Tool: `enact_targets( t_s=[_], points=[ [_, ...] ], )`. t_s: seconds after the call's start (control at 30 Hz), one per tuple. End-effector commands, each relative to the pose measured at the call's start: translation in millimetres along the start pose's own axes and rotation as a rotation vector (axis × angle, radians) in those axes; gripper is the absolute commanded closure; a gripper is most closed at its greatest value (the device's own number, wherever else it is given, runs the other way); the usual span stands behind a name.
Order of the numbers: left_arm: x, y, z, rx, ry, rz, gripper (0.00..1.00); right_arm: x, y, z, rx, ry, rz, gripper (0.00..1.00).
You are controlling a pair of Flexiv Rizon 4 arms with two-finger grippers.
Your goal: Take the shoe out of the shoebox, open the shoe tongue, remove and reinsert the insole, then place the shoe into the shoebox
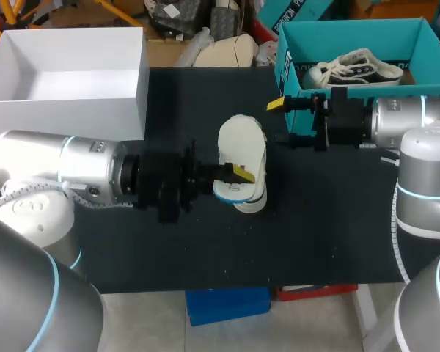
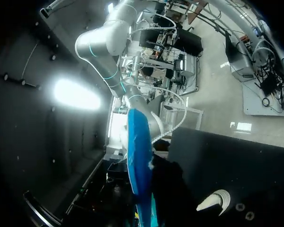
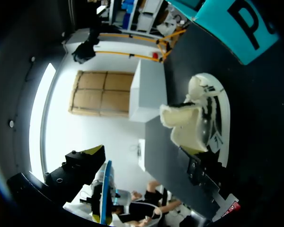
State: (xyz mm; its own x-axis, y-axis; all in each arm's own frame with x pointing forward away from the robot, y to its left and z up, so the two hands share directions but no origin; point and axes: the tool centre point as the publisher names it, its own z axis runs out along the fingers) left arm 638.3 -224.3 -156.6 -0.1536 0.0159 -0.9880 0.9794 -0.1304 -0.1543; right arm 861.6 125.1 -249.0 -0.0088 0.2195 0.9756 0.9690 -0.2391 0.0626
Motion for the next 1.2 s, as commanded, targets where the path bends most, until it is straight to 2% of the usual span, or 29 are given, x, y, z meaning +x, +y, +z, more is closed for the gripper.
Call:
enact_targets(
  t_s=[0.03, 0.37, 0.8, 1.2],
  points=[
    [25.0, 7.4, 6.5, 0.021, -0.124, 0.148, 1.0, -0.7, -0.7, 1.6, -0.004, 0.001, 0.0, 0.0],
    [58.6, 38.1, 9.0, 0.003, -0.106, 0.176, 1.0, -0.7, -0.7, 1.6, -0.004, 0.001, 0.0, 0.0],
    [76.5, 75.0, 6.0, 0.031, -0.083, 0.294, 1.0, -0.7, -0.7, 1.6, -0.004, 0.001, 0.0, 0.0],
    [93.7, 118.8, 1.7, -0.023, -0.071, 0.255, 1.0, -0.7, -0.7, 1.6, -0.004, 0.001, 0.0, 0.0]
  ],
)
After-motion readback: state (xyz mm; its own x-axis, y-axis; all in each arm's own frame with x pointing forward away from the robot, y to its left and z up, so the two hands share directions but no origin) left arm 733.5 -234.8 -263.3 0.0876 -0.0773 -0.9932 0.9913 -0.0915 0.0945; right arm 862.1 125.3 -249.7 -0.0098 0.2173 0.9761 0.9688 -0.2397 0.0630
